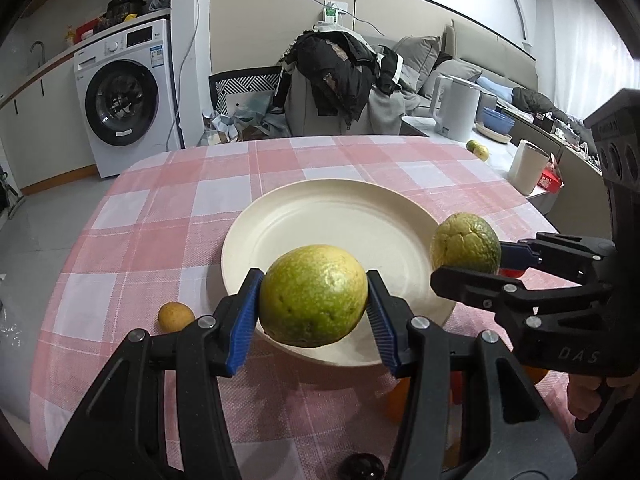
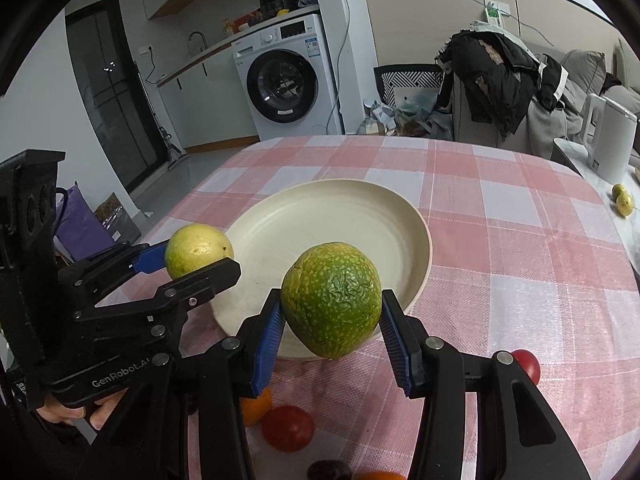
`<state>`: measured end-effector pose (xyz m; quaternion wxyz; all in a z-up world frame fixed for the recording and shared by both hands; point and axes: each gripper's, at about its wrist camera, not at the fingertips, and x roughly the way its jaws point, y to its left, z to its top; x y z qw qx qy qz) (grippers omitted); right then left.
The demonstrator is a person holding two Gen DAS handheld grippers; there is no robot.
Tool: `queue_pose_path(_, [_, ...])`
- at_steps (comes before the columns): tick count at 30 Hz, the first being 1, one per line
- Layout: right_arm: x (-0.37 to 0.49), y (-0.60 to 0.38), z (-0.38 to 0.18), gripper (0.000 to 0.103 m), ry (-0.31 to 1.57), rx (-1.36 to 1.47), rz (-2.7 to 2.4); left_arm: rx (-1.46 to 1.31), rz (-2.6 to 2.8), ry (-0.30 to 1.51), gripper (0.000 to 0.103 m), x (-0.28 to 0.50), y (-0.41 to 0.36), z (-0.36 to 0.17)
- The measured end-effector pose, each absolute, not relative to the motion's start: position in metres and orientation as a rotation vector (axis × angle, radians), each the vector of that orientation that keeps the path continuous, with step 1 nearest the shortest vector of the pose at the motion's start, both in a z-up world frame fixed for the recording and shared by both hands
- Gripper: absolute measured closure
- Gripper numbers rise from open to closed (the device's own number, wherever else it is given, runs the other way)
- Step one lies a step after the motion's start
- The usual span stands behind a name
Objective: Organize fruits
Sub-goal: 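Carry both fruits onto the cream plate and open both tools to release them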
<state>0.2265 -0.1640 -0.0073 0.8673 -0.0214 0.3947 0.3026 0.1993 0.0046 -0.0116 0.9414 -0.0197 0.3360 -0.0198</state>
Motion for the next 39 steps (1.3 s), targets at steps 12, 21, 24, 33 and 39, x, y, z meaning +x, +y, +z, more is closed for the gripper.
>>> queue_pose_path(12, [0.241, -0.160, -0.018, 0.055, 0.851, -0.066, 0.616, -0.037, -0.034, 0.733, 0.055, 0.218, 0.008, -0.029])
queue_pose_path(21, [0.246, -0.154, -0.023, 0.055, 0.861, -0.085, 0.622, -0.037, -0.035, 0.762, 0.055, 0.227, 0.009, -0.040])
queue_pose_path(24, [0.247, -0.153, -0.023, 0.055, 0.863, -0.089, 0.618, -0.038, -0.032, 0.766, 0.055, 0.228, 0.010, -0.041])
queue_pose_path(33, [0.248, -0.160, -0.017, 0.053, 0.836, -0.087, 0.573, -0.055, -0.027, 0.754, 0.054, 0.225, 0.014, -0.038])
queue_pose_path(39, [0.238, -0.170, -0.007, 0.015, 0.809, -0.092, 0.564, -0.041, -0.012, 0.707, 0.020, 0.204, 0.016, -0.021])
